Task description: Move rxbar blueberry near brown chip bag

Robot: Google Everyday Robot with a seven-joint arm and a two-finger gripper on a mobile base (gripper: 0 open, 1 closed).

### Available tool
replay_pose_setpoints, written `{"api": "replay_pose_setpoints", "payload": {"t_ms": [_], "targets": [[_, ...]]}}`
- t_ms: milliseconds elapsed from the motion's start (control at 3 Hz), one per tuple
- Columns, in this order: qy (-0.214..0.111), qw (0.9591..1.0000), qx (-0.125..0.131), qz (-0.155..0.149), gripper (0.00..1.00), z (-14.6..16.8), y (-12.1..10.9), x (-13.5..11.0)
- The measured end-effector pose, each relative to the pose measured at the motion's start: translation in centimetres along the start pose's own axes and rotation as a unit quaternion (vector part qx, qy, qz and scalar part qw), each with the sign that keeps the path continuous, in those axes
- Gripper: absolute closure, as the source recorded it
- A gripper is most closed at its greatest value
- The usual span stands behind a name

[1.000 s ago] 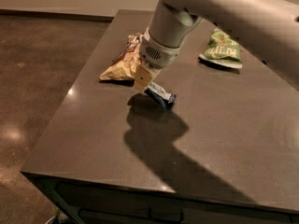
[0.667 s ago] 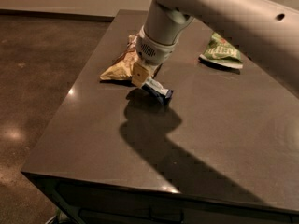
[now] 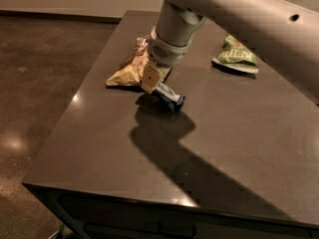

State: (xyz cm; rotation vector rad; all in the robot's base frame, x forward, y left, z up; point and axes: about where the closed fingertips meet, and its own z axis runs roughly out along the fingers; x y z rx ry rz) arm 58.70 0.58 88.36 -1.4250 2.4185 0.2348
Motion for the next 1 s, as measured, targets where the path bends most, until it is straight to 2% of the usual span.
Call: {"api": "replay_pose_setpoints", "payload": {"t_ms": [333,667,1000], "targets": [[0.0,1.0,0.0,-0.001,0.16,0.05,0.07,-0.05],[0.0,1.0,0.0,-0.002,0.0,0.1,0.15,-0.1],[0.0,1.0,0.0,-0.002,0.0,0.1,0.15,-0.1]]}}
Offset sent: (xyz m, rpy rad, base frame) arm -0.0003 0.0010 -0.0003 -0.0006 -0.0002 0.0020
